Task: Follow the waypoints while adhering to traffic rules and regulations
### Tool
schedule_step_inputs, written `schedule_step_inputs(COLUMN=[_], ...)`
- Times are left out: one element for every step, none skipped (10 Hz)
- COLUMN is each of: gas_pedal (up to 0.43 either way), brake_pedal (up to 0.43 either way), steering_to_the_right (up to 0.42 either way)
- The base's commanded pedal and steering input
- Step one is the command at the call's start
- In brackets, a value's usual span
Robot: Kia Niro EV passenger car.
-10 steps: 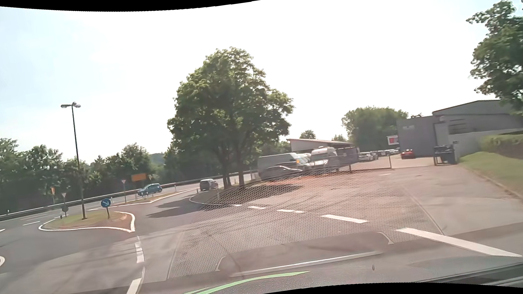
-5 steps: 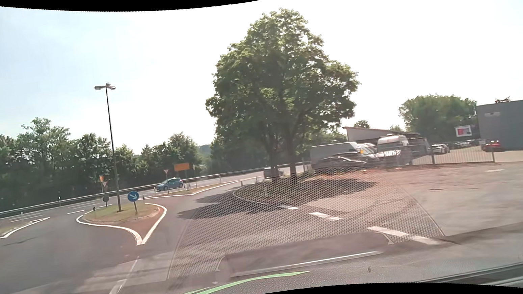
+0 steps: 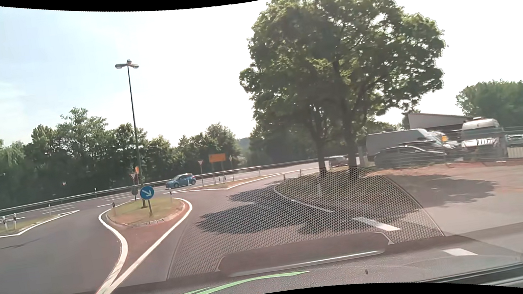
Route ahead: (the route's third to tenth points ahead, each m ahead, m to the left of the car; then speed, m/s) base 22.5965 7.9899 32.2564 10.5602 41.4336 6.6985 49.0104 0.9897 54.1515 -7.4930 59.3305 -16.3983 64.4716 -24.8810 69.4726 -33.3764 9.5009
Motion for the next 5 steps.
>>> schedule_step_inputs(gas_pedal=[0.067, 0.067, 0.067, 0.079, 0.079], brake_pedal=[0.0, 0.0, 0.0, 0.0, 0.0], steering_to_the_right=[-0.095, -0.084, -0.067, -0.049, -0.037])
